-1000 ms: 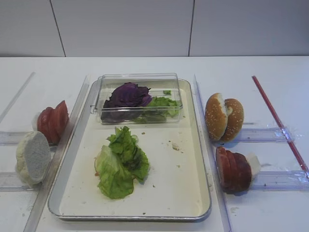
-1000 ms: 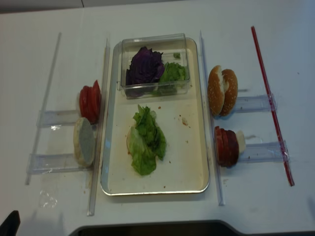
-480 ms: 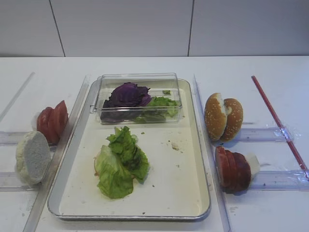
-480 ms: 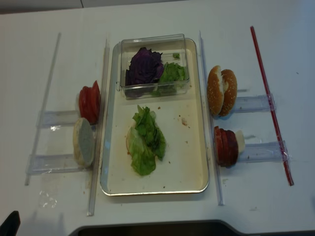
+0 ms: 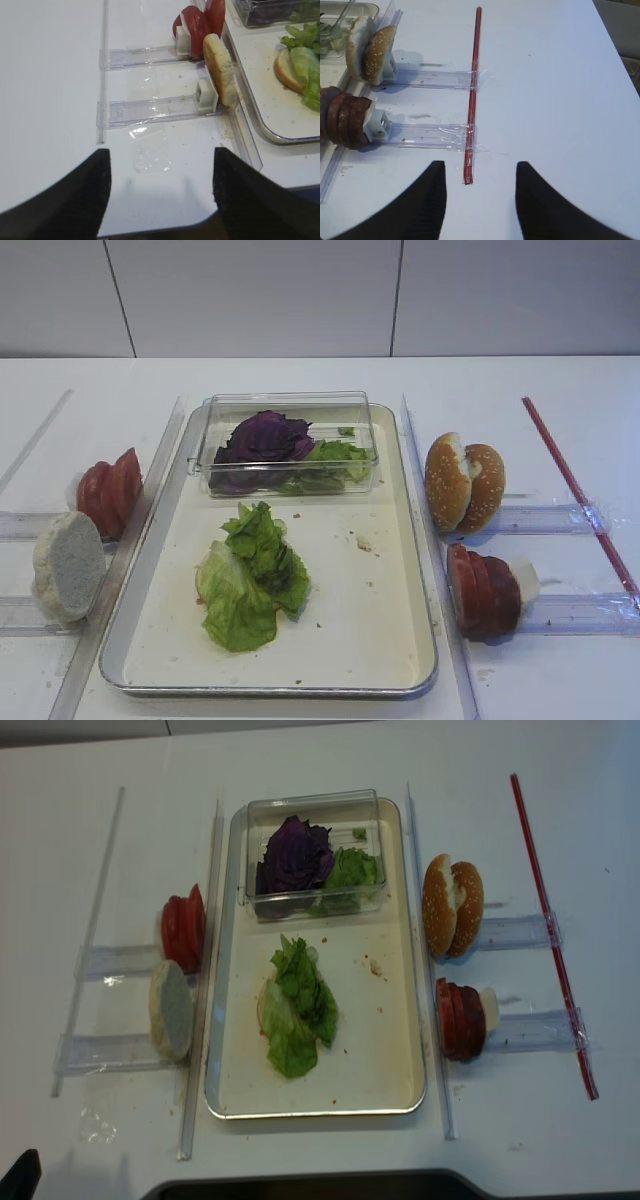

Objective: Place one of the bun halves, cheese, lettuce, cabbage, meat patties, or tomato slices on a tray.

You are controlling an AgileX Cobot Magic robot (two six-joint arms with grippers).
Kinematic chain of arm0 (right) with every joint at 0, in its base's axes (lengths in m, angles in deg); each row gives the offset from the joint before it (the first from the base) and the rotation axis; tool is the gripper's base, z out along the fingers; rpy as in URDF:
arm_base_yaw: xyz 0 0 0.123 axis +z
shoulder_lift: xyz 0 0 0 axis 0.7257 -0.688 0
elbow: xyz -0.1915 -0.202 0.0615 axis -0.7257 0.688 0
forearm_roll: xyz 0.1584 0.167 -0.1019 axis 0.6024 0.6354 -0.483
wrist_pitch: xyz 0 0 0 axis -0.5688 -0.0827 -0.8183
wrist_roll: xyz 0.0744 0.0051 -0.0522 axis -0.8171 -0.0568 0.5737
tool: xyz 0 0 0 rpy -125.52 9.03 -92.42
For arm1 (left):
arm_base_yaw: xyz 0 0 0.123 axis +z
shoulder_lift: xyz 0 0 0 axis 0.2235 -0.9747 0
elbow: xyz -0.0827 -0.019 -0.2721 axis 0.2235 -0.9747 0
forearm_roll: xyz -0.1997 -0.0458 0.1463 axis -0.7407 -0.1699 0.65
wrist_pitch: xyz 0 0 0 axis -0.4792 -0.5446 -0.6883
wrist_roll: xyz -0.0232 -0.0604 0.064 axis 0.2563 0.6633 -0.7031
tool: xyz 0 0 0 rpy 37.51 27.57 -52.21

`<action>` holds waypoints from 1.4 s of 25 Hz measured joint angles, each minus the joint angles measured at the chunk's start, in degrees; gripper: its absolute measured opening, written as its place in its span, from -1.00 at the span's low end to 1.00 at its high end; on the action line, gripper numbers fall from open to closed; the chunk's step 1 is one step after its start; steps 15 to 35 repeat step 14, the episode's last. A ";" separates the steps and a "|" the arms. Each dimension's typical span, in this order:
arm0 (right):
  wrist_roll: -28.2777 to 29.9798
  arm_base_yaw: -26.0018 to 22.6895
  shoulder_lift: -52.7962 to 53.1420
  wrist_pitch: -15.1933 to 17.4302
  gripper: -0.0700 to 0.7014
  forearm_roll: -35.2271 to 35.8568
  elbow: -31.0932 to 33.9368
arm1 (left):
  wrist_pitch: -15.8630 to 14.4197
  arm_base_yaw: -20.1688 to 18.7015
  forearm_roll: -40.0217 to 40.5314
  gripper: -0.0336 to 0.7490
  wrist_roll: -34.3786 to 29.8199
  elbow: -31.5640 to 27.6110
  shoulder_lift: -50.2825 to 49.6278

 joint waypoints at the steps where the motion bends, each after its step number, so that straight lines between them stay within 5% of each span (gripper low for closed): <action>1: 0.00 0.00 0.00 0.00 0.07 0.00 0.00 | 0.00 0.00 0.00 0.14 0.00 0.00 0.00; 11: 0.00 0.00 0.00 0.00 -0.11 0.00 0.00 | 0.00 0.00 0.00 0.14 0.00 0.00 0.00; 35: 0.00 0.00 0.00 0.00 -0.11 0.00 0.00 | 0.00 0.00 0.00 0.14 0.00 0.00 0.00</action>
